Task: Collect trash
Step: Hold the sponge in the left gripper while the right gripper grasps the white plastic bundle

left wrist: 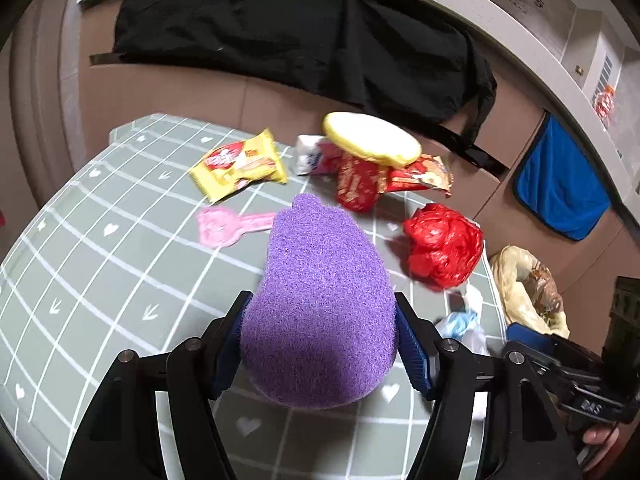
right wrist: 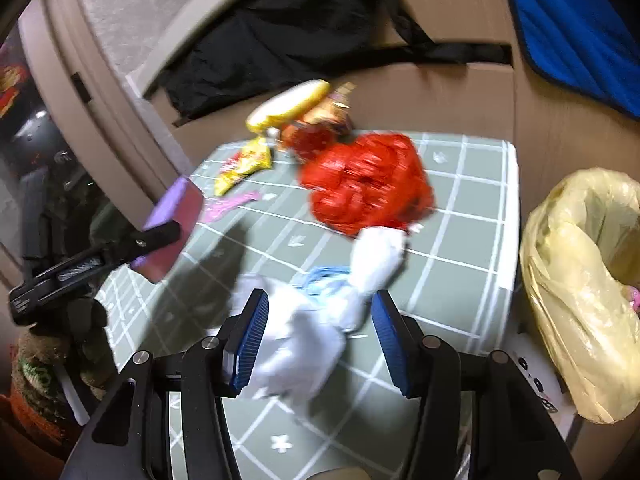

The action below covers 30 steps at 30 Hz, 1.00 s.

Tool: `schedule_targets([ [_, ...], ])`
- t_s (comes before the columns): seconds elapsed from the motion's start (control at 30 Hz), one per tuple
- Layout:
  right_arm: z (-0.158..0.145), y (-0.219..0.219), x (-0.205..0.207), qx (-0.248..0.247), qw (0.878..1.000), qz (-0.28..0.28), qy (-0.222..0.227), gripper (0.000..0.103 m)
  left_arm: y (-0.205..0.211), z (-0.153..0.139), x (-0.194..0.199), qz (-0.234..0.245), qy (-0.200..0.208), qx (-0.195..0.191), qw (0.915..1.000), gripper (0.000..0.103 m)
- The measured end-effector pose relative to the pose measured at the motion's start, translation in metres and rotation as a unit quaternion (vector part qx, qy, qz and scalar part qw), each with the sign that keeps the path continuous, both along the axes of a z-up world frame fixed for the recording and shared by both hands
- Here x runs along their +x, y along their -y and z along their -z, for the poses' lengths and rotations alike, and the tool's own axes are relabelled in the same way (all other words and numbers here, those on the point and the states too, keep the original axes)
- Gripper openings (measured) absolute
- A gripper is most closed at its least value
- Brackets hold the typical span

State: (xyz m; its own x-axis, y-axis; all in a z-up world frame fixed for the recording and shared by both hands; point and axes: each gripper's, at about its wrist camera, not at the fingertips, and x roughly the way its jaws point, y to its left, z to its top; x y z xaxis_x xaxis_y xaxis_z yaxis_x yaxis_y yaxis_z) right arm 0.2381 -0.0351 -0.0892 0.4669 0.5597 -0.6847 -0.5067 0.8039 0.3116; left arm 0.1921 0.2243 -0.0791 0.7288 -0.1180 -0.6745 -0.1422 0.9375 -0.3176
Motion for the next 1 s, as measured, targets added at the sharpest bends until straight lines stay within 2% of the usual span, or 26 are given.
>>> schedule_targets([
  [0.1,-0.012,-0.011,-0.028,-0.009,0.999,-0.036,0.032,0.052,-0.010,-0.001,-0.013,-0.010,0.005,-0.011,0.9999,0.068],
  [0.17,-0.010,-0.017,-0.040,-0.007,0.998,-0.063,0.022,0.050,-0.017,-0.003,-0.018,-0.015,0.011,-0.021,0.9996,0.068],
  [0.27,0.003,-0.032,-0.055,-0.046,0.995,-0.082,0.014,0.047,-0.023,-0.005,-0.023,-0.019,0.017,-0.031,0.9992,0.068],
  [0.33,0.015,-0.044,-0.053,-0.081,0.993,-0.085,0.015,0.045,-0.025,-0.005,-0.024,-0.020,0.018,-0.038,0.9989,0.068],
  [0.43,0.027,-0.057,-0.041,-0.101,0.991,-0.084,0.013,0.043,-0.027,-0.005,-0.030,-0.020,0.020,-0.042,0.9987,0.068],
  [0.5,0.031,-0.069,-0.031,-0.110,0.990,-0.091,0.011,0.027,-0.029,-0.007,-0.036,-0.023,0.024,-0.043,0.9985,0.068],
  [0.57,0.028,-0.075,-0.025,-0.103,0.990,-0.100,0.004,0.016,-0.033,-0.009,-0.042,-0.030,0.027,-0.044,0.9982,0.068],
  [0.63,0.011,-0.079,-0.027,-0.070,0.989,-0.130,0.013,0.011,-0.041,-0.010,-0.048,-0.041,0.030,-0.044,0.9977,0.068],
  [0.8,-0.040,-0.081,-0.041,-0.031,0.984,-0.158,0.078,0.009,-0.054,-0.008,-0.053,-0.058,0.033,-0.060,0.9960,0.068],
  [0.93,-0.067,-0.077,-0.029,-0.016,0.985,-0.144,0.096,0.011,-0.054,-0.007,-0.057,-0.053,0.034,-0.064,0.9959,0.068],
  [0.97,-0.067,-0.075,-0.026,-0.015,0.985,-0.143,0.093,0.015,-0.054,-0.007,-0.058,-0.051,0.034,-0.065,0.9960,0.068],
  [1.0,-0.067,-0.073,-0.024,-0.018,0.985,-0.142,0.093,0.027,-0.055,-0.007,-0.058,-0.050,0.034,-0.065,0.9960,0.068],
])
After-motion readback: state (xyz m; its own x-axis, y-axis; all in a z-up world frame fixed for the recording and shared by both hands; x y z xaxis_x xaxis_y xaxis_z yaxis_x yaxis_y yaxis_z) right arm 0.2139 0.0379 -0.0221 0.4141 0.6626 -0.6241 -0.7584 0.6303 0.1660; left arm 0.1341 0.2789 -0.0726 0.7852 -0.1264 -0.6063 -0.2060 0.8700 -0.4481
